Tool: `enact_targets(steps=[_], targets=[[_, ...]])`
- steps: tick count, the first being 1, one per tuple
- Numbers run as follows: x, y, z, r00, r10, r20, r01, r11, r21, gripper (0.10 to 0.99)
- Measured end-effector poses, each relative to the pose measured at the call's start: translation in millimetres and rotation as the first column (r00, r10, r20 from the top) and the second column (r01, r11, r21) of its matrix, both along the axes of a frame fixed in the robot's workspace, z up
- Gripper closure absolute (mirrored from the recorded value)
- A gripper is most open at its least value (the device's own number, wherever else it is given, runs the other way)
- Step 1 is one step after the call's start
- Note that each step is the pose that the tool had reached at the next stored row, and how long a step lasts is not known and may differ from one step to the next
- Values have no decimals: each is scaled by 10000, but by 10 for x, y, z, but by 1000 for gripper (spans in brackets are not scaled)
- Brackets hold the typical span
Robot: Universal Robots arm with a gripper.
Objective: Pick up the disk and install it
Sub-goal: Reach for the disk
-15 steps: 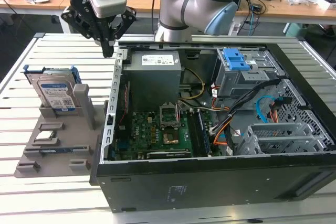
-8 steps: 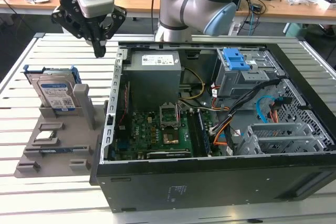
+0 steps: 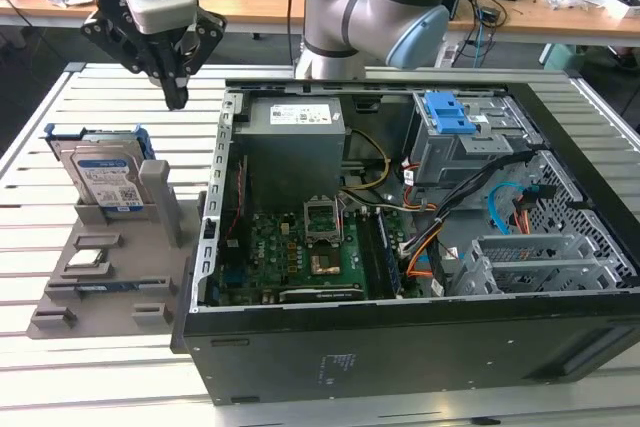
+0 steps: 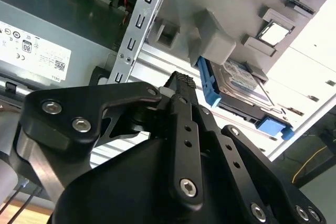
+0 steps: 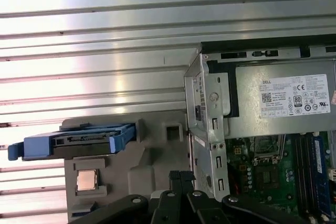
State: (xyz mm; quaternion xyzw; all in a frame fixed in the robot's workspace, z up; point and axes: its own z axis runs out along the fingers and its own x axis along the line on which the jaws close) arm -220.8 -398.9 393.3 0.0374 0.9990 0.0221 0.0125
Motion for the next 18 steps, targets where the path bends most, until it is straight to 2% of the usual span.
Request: enact_targets(steps=[10,13,18], targets=[[-228,0,0,10000,0,0,0,10000,0,980],[-322,0,0,10000,-1,0,1,10000,0,980],[-406,0,0,10000,-1,0,1,10000,0,980]])
